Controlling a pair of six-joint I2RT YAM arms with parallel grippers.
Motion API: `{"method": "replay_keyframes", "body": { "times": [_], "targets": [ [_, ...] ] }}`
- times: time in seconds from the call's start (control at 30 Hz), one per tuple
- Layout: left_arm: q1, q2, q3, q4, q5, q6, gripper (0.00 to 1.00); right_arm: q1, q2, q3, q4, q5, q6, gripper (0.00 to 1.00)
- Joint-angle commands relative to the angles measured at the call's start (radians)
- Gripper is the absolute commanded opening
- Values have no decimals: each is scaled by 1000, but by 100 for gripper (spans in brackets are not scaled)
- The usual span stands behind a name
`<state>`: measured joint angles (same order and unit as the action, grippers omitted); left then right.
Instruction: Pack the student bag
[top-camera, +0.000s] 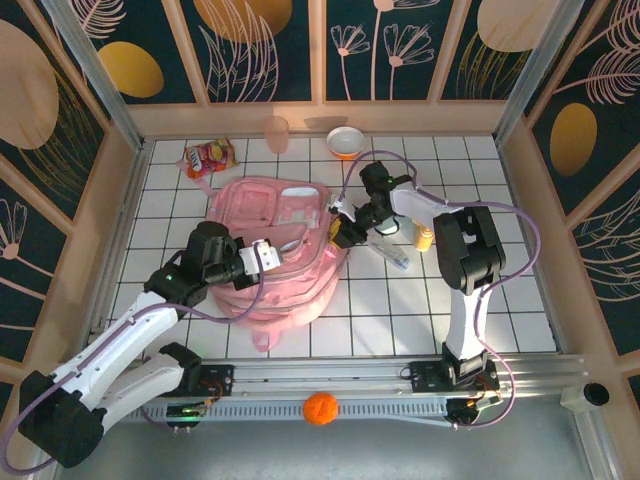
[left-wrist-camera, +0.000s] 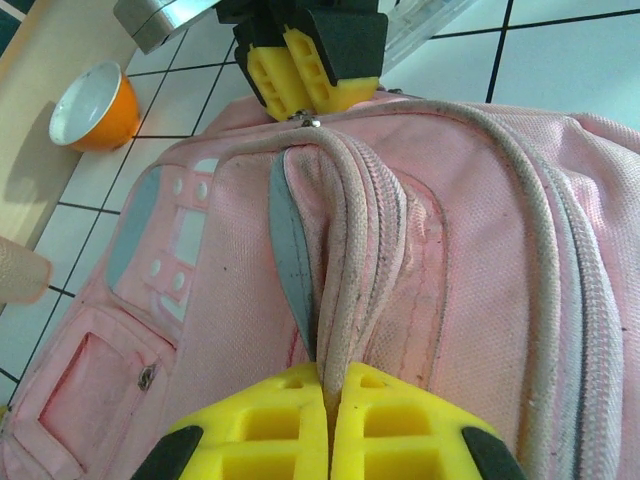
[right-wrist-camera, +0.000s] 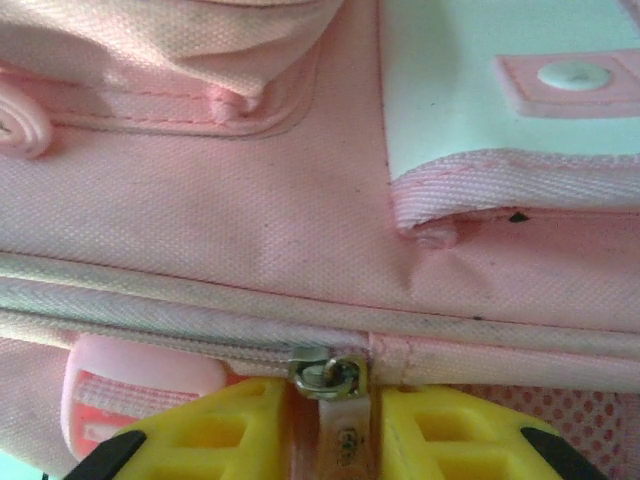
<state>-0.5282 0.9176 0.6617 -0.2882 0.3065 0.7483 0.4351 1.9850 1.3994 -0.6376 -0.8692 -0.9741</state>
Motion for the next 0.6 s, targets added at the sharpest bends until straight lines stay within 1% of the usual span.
{"method": "replay_keyframes", "body": {
  "times": [0.0,0.1,0.2,0.3,0.53,0.57],
  "targets": [
    [4,0,16,135,25,24,0,-1,-51,-5,-47,-55,11,24],
    [4,6,15,129,9,27,0,-4,-67,-11,-53,-75,11,25],
    [4,4,17,129,4,28,0,-3,-74,-22,-48,-90,14,30],
    [4,1,16,129,2,28,0,-4,-69,-28,-45,-91,18,30],
    [4,-1,13,130,-2,27,0,-4,-59,-25,-57,-86,18,18],
    [5,0,13,131,-5,28,0,-3,-64,-24,-58,-84,19,14]
  ]
}}
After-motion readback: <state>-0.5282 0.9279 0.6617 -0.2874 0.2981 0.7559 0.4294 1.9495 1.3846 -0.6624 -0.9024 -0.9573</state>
